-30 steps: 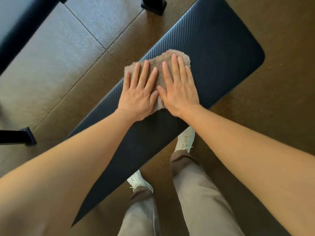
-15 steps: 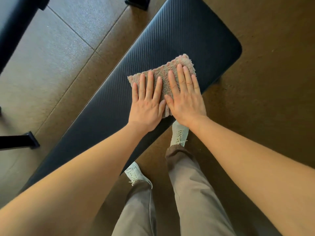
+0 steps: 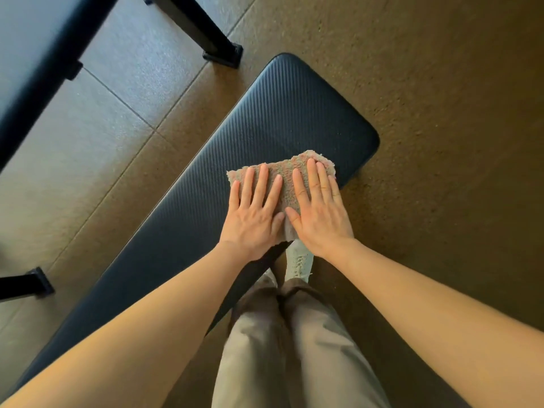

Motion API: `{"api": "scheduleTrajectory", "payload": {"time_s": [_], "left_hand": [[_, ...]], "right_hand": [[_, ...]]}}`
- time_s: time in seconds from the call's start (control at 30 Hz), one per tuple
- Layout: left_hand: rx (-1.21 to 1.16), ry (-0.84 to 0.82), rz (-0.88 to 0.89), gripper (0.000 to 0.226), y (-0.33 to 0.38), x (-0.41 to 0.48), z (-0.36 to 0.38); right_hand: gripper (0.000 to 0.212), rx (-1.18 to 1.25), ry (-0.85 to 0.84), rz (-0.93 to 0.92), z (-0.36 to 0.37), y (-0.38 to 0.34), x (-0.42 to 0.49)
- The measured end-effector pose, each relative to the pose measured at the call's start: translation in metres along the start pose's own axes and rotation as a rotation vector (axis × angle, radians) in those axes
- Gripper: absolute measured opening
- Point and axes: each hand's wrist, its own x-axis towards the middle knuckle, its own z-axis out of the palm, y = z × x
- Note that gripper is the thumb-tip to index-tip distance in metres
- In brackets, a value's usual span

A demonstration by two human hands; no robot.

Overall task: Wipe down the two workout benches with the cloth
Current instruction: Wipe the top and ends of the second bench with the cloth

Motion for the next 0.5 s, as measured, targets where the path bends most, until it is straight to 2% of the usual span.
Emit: {"api": "scheduleTrajectory", "payload": {"time_s": [0.3,0.5], "left_hand": [[-0.043,0.205,-0.068,0.067,-0.046,0.134,-0.069],[-0.038,0.225,-0.092,0.07,-0.04,0.168,-0.086]], "right_hand": [[0.077,-0.077,0.139,-0.025,-0.078,0.038,0.157],[0.07,0.014,0.121,-0.029,-0.091,0.063,0.178]]}}
